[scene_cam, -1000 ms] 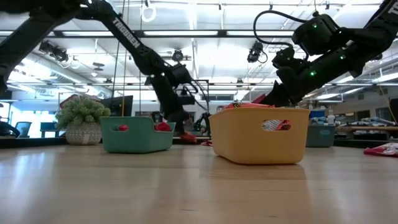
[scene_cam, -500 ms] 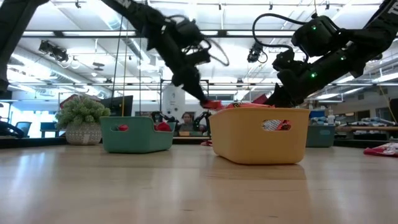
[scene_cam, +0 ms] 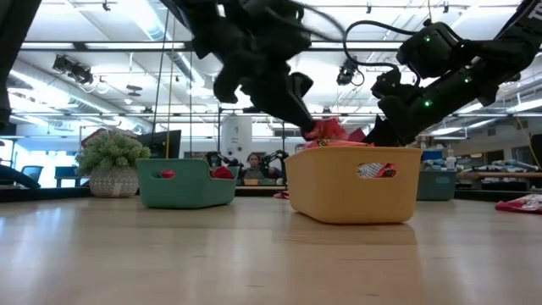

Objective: Sort candy
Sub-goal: Put the orange candy into the yellow bin

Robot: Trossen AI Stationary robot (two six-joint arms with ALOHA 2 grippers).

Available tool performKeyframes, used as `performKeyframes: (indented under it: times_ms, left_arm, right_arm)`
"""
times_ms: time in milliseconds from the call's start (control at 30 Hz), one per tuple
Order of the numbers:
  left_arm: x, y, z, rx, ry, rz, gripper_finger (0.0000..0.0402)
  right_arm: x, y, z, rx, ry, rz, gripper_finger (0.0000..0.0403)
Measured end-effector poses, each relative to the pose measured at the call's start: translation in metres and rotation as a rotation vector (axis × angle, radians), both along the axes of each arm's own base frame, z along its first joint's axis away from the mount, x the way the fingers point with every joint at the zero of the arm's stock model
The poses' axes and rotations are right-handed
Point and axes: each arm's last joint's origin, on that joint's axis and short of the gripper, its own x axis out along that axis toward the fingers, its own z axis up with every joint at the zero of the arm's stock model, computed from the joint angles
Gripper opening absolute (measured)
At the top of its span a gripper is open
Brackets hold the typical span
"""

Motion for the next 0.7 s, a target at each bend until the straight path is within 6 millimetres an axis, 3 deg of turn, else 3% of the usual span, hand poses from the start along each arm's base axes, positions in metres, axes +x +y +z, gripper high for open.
performKeyframes:
  times_ms: [100,400,700]
  left_arm:
    - [-0.001,-0.012,-0.005,0.022,-0.007,-0.009,0.0]
    - [0.002,-0.022,-0.029,0.043,0.062,0.008,0.0]
    - [0.004,-0.036,-0.033,0.056,0.066,-0.018,0.0034]
  right_arm:
    - [0.0,0.0,0.0,-0.002,-0.005,0.0,0.0002]
    - [0.001,0.0,0.002,-0.006,-0.022,0.0,0.0004]
    - [0.001,0.0,0.002,-0.006,-0.022,0.0,0.0004]
